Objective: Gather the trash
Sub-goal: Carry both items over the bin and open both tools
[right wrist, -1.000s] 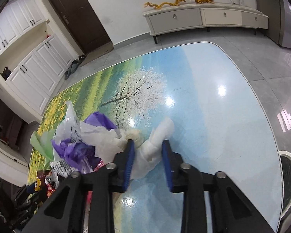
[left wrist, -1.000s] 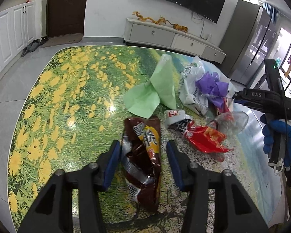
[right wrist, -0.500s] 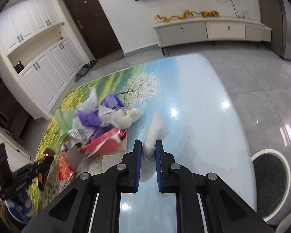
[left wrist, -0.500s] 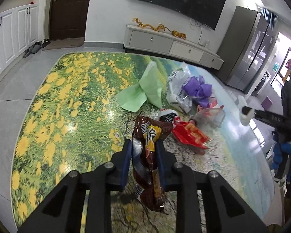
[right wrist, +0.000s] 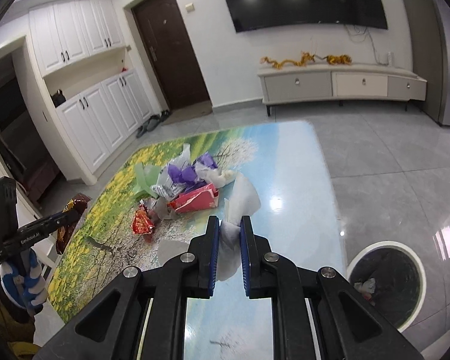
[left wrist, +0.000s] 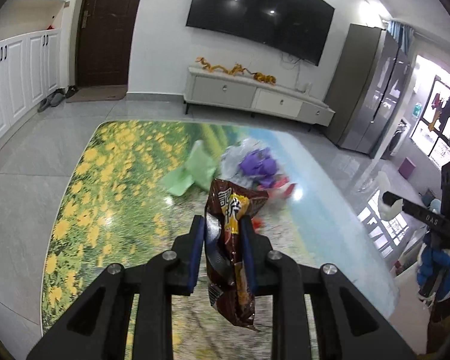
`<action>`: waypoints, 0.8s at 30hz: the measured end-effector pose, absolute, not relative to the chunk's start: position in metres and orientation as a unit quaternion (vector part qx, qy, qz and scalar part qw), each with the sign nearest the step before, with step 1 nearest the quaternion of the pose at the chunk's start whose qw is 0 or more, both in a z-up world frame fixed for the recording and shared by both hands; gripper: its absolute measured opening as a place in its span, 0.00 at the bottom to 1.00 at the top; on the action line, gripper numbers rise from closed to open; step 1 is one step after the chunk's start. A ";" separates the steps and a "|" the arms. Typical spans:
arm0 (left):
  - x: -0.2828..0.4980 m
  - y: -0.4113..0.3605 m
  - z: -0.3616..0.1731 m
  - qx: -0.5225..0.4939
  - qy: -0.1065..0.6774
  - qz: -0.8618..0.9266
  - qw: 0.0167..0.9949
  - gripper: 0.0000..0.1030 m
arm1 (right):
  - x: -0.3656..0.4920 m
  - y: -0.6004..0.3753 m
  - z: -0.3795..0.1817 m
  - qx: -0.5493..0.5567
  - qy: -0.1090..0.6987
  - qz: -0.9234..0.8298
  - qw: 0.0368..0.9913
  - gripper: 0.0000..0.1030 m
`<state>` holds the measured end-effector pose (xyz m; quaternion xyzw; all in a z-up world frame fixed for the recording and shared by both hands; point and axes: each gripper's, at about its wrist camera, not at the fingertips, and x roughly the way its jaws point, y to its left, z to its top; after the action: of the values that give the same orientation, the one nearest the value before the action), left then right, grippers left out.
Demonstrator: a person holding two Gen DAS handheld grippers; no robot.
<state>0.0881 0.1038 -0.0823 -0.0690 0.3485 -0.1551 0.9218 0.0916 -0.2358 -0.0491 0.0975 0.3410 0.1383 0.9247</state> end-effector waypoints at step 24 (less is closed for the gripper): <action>0.159 -0.269 -0.078 0.050 0.414 -0.382 0.825 0.23 | 0.080 -0.458 -0.129 0.203 0.356 -0.031 0.912 0.18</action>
<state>0.1588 -0.2692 -0.0775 0.0498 0.4137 -0.3824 0.8248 0.0801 -0.4575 -0.1289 0.2030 0.3558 -0.0314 0.9117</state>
